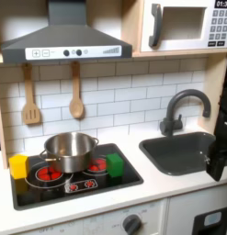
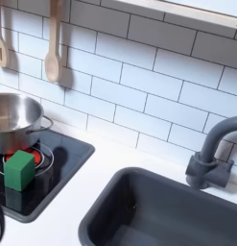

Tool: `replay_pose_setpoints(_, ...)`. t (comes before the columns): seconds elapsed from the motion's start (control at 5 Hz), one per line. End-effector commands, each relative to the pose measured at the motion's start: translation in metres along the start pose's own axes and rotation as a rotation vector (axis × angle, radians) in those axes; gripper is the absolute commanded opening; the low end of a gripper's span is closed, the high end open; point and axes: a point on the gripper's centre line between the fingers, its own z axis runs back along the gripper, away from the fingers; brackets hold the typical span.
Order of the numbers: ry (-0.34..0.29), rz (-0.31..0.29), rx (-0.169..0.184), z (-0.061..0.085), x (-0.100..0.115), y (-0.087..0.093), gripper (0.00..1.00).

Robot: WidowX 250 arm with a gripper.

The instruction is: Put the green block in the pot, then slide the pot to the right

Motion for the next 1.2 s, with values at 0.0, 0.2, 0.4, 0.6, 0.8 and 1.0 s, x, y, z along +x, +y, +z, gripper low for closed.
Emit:
replay_pose_setpoints(0.0,-0.001,0.000,-0.002,0.000,0.000,0.000,1.00)
replay_pose_setpoints(0.2,-0.004,0.011,0.012,-0.003,0.017,0.004,1.00)
replay_pose_setpoints(0.4,0.013,0.013,0.022,-0.009,0.031,0.009,1.00)
replay_pose_setpoints(0.6,0.008,0.018,0.037,-0.009,0.050,0.016,1.00)
replay_pose_setpoints(0.8,-0.007,0.013,0.048,-0.011,0.066,0.023,1.00)
replay_pose_setpoints(1.0,-0.011,0.020,0.066,-0.016,0.086,0.035,1.00)
